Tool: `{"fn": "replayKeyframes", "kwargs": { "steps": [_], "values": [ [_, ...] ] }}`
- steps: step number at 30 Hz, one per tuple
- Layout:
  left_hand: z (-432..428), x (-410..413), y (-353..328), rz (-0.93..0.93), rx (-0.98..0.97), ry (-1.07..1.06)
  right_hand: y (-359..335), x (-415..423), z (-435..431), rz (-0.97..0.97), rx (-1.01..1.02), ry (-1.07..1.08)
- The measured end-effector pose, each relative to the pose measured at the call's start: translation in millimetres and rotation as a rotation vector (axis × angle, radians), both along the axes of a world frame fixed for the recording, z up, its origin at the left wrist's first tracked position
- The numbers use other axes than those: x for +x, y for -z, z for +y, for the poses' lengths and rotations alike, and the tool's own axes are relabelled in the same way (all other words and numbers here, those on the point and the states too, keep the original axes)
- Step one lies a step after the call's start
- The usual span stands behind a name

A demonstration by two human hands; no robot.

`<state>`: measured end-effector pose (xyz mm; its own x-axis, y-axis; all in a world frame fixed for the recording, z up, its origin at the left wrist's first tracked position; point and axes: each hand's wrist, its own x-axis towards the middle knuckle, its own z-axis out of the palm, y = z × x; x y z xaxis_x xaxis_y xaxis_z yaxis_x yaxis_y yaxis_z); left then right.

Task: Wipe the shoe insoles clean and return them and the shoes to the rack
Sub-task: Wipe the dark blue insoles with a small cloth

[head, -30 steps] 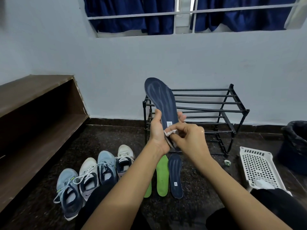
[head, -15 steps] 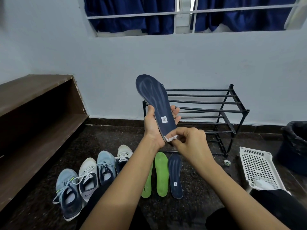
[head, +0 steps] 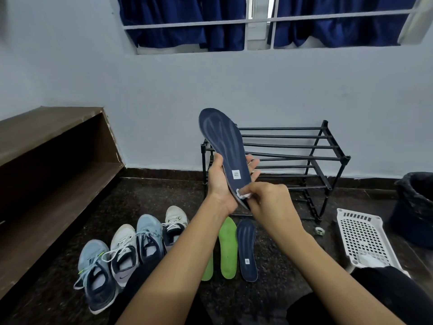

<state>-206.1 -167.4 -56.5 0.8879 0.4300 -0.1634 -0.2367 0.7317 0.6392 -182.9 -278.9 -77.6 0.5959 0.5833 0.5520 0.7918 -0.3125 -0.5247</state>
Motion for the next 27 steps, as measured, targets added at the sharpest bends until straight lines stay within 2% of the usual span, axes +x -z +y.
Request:
{"fn": "replayKeyframes", "kwargs": {
  "steps": [4,10,13,19,24,27],
  "values": [
    [-2.4,-2.7,-0.2,0.011,0.035,0.006,-0.9,-1.1,6.3,-0.210,-0.024,0.024],
    [-15.7,-8.4,1.2,0.082,0.059,0.149,-7.9,16.6,7.5,-0.306,0.017,0.145],
    [-14.5,-5.9,-0.6,0.071,0.066,0.169,-9.0,14.8,6.6,-0.289,0.021,0.155],
    [-1.8,-2.5,-0.6,0.022,0.035,0.034,1.6,-2.5,4.1,-0.165,-0.019,0.043],
    [-10.0,-5.5,2.4,0.082,0.072,0.101,-6.6,10.8,10.8,-0.232,-0.012,0.140],
    [-14.8,-6.4,5.2,0.108,0.089,0.116,-12.2,19.3,12.2,-0.183,0.015,0.193]
  ]
}}
